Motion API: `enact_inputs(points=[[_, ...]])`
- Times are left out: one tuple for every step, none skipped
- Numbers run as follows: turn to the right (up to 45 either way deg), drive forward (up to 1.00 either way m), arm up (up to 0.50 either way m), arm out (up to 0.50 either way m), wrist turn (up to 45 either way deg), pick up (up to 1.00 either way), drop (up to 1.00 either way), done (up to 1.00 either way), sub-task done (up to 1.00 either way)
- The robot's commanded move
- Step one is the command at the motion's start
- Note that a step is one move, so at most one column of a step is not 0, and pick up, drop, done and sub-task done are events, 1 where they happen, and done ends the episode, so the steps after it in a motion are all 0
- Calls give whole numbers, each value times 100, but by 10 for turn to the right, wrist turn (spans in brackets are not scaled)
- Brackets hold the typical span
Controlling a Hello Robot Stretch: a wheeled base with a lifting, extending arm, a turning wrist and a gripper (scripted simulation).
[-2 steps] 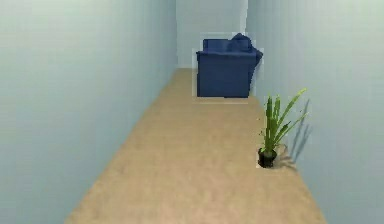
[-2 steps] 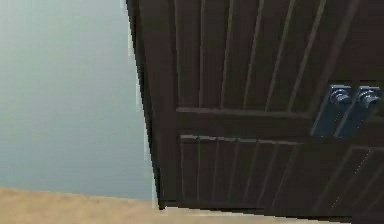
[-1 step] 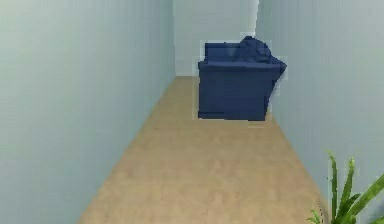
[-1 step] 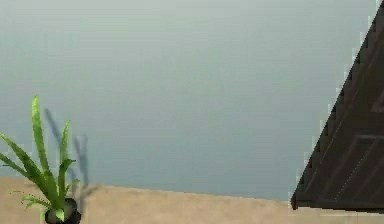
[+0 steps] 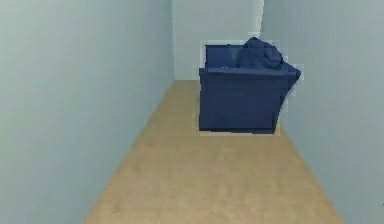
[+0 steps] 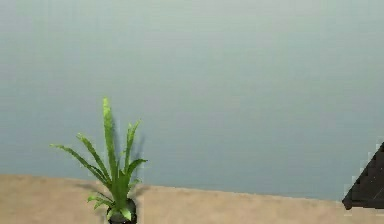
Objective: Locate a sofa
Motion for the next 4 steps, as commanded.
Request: enact_inputs(points=[[60, 0, 0, 0, 0, 0, 0, 0, 0], [0, 85, 0, 0, 0, 0, 0, 0, 0], [120, 0, 0, 0, 0, 0, 0, 0, 0], [0, 95, 0, 0, 0, 0, 0, 0, 0]])
